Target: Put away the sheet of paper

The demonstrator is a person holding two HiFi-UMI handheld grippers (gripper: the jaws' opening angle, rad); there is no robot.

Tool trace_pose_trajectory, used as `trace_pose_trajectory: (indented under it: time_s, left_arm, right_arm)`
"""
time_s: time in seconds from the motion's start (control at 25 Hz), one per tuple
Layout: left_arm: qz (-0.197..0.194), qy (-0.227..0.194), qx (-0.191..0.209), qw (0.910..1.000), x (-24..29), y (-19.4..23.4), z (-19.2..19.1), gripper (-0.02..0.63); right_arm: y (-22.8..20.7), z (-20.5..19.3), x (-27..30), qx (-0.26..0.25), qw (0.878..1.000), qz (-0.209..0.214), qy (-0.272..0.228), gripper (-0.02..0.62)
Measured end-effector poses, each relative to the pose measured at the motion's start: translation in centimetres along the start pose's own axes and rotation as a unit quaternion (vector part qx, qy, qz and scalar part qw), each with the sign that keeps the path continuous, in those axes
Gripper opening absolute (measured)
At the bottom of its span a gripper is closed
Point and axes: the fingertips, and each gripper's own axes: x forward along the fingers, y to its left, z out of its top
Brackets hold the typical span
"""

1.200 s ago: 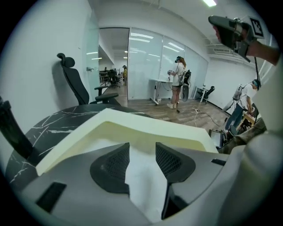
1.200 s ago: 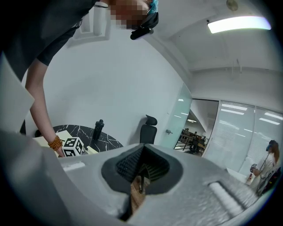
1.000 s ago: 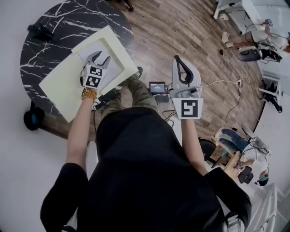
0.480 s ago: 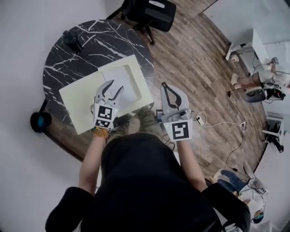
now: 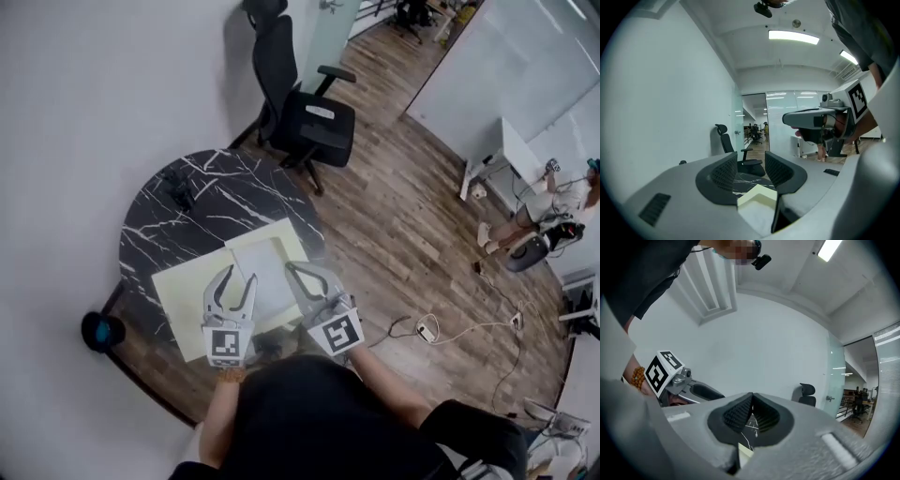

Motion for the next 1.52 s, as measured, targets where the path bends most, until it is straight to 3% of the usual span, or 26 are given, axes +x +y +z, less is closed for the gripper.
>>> trace_pose_trajectory:
  time_s: [0.2,0.36,0.72,0.84,1.0,1.12,1.36,1.52]
  left_arm:
    - [0.018,-0.038,0.005,0.9991,-0.7,1.7,2.7,0.193]
    - [0.027,-0.058,-0.030,0.9975,-1.5,1.3,5.1,0.133]
    - [0.055,-0.075,0.007,0.9956,-3.2,0.6,5.3,0.019]
    - [0.076,-0.071,0.000,0.9946,-4.1,0.4,5.9,0.016]
    - [0.085,-0.085,0.039,0.9920,-5.0,0.0,5.1,0.012]
    - [0.092,-0.046,0.015,0.9946,-5.3,-0.4,5.0,0.003]
    - [0.107,-0.051,0.001,0.9930,-5.4,0.0,5.4,0.003]
    - [0.106,-0.068,0.011,0.9920,-6.1,0.0,5.4,0.003]
  right_arm:
    - [1.6,0.1,1.7,-0.022,0.999,0.029,0.029,-0.002]
    - [2.8,0.3,1.9,-0.016,0.998,0.044,0.030,-0.002]
    - [5.0,1.5,1.8,0.025,0.998,0.060,-0.006,-0.002]
    - [5.6,2.0,1.4,0.038,0.997,0.066,-0.010,-0.002]
    - [6.1,2.0,0.9,0.034,0.997,0.066,-0.019,-0.002]
    - [6.1,2.3,0.1,0.059,0.997,0.054,-0.023,-0.002]
    - [5.8,2.1,0.4,0.061,0.997,0.056,-0.010,-0.002]
    - [5.7,2.6,0.3,0.035,0.997,0.068,-0.017,-0.002]
